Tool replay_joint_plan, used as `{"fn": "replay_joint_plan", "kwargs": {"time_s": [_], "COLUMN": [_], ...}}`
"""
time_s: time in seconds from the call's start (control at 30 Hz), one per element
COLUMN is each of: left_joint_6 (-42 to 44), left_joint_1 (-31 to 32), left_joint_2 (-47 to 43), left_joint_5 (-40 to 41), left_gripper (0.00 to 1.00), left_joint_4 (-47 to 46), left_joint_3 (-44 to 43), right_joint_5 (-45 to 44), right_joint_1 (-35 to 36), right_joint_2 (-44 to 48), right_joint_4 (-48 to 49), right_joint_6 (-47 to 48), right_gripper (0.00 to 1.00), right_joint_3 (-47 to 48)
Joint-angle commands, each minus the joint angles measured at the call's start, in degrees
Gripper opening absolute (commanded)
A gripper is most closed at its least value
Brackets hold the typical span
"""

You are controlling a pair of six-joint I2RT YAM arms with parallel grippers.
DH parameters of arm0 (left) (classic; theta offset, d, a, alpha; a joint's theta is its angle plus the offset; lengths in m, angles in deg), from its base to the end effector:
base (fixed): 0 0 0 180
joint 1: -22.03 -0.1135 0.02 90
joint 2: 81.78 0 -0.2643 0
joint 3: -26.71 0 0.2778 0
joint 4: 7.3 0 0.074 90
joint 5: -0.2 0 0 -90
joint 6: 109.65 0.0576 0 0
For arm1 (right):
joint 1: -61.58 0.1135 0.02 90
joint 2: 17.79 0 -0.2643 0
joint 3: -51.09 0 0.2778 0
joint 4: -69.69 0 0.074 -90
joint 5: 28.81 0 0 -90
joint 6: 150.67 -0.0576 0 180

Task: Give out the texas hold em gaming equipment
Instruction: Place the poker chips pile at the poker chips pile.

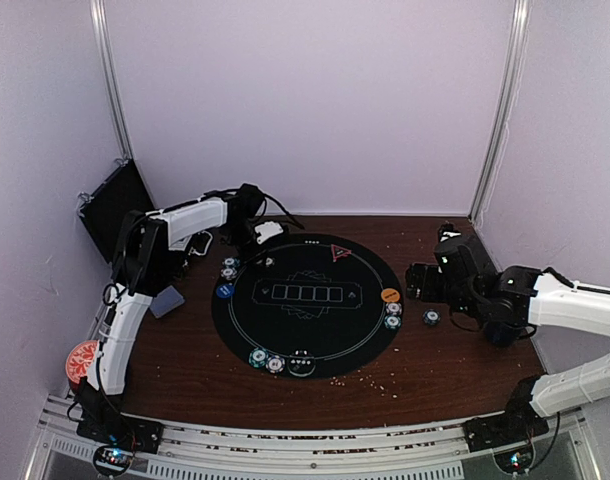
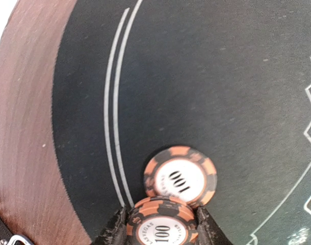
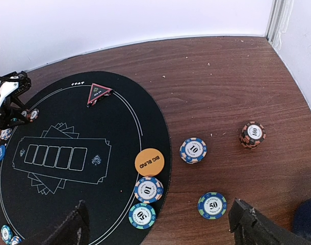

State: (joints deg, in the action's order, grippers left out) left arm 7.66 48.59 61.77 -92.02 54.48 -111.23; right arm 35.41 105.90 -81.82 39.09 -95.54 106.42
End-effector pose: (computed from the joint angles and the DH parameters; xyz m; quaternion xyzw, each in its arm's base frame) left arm 0.4996 -0.2522 0.1219 0.4475 0.8723 -0.0177 0.1961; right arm 0.2152 0.1751 0.2294 0.0226 0.8858 0.1107 0.4501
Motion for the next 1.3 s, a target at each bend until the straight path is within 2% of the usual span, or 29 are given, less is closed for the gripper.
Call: {"fn": "replay_joint_plan", "kwargs": {"time_s": [0.0, 0.17, 0.37, 0.87, 1.27], "left_joint_6": [0.3, 0.3, 2.0, 0.5, 2.2], "left_joint_1": [-2.3, -3.1, -2.4, -2.6, -1.6], "left_joint_2": [2.8, 2.7, 0.1, -0.7, -5.7], "left_joint_5": [5.1, 5.1, 0.4, 3.4, -3.9], "left_gripper": [0.13, 0.14, 0.13, 0.12, 0.1], "left_joint_4": [-0.5, -0.4, 0.1, -0.8, -1.0], "left_joint_3": [-0.4, 0.0, 1.4, 0.6, 1.9], "right_joint_5": [-1.5, -1.5, -1.5, -1.5, -1.5], "right_joint_1": [-0.2, -0.3, -0.2, -0.2, -0.2], "right_joint_2": [-0.1, -0.1, -0.5, -0.3, -0.6], "right_joint_4": [0.8, 0.9, 0.9, 0.9, 1.0], "right_joint_6": [-0.3, -0.3, -0.3, -0.1, -0.2], "right_gripper": [0.97, 0.96, 0.97, 0.97, 0.97], "right_joint_3": [-0.7, -0.7, -0.6, -0.7, -0.6]}}
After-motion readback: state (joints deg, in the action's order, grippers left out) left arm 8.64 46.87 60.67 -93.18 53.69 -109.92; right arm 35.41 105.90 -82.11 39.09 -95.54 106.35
